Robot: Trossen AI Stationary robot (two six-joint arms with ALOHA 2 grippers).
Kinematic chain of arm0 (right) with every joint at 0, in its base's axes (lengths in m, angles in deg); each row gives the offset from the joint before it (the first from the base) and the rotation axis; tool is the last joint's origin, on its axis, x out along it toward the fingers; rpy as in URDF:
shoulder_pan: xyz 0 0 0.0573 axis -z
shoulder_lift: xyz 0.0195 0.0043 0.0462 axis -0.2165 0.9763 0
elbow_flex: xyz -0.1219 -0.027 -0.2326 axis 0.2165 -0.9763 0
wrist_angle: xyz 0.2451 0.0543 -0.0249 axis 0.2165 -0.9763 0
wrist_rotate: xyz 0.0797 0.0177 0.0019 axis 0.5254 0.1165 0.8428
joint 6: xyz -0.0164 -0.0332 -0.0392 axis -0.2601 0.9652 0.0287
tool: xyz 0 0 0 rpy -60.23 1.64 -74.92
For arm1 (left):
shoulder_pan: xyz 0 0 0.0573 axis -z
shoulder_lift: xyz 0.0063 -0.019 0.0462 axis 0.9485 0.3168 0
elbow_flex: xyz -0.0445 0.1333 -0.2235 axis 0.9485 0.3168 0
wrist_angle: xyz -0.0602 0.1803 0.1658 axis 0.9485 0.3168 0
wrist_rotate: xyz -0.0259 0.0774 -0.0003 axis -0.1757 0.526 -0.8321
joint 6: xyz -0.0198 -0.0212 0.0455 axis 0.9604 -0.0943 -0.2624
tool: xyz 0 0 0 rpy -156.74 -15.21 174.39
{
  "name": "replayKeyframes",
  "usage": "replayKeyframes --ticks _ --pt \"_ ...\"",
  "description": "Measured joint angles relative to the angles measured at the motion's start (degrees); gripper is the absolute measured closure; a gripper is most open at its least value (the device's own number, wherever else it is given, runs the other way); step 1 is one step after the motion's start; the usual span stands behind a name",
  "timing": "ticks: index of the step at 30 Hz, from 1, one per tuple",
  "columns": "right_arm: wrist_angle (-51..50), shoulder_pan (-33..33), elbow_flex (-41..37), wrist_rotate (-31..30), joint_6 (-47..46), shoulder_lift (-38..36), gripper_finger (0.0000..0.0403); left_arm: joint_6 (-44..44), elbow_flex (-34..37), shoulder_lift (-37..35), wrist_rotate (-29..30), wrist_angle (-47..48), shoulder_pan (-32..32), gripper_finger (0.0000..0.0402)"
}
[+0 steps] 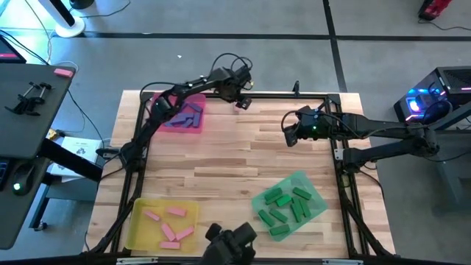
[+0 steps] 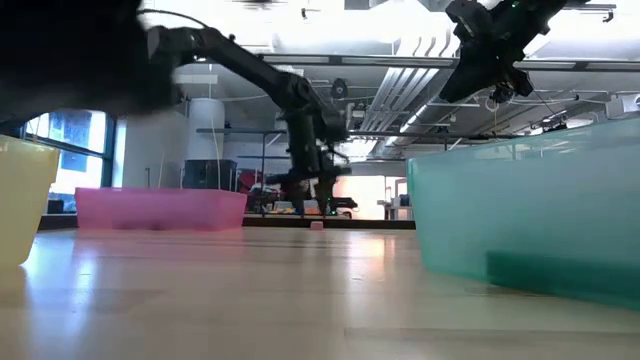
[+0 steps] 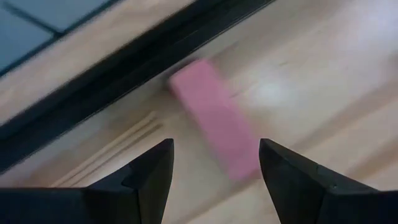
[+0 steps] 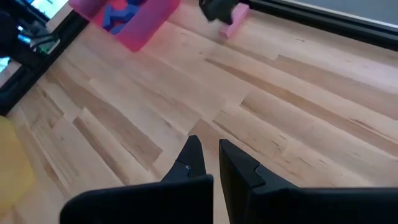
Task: Sort blocks
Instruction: Put the pink block into the yellow bin
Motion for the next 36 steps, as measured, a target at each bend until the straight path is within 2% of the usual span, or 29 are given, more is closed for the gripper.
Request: replayKeyframes --ticks 8,13,17,22,25,32,36 --pt "0.05 0.02 0.0 -1.28 -0.68 0.02 0.0403 2.29 -0.09 1.33 -1.45 -0.65 -0.98 0.0179" --pt "0.05 -0.09 0.0 -1.27 -0.12 0.02 0.0403 -3.8 -0.13 1.14 -0.68 9.13 -0.81 0.0179" --pt "0.03 -0.09 0.02 -1.32 1.79 0.01 0.0403 -5.91 -0.14 1.11 1.24 12.44 -0.6 0.0179" --pt "0.03 -0.09 0.02 -1.32 2.56 0.02 0.0403 -9.54 -0.05 1.09 -0.19 20.82 0.4 0.0179" --pt "0.05 -0.09 0.01 -1.44 3.63 0.01 0.0403 -12.2 0.0 1.16 -0.21 24.87 2.33 0.0179" --pt "0.05 -0.09 0.02 -3.51 4.41 0.0 0.0403 -14.37 0.0 1.16 0.46 27.63 9.41 0.0179" --pt "0.05 -0.09 0.02 -3.57 4.39 0.02 0.0403 -20.78 0.0 1.16 2.02 28.07 14.47 0.0179"
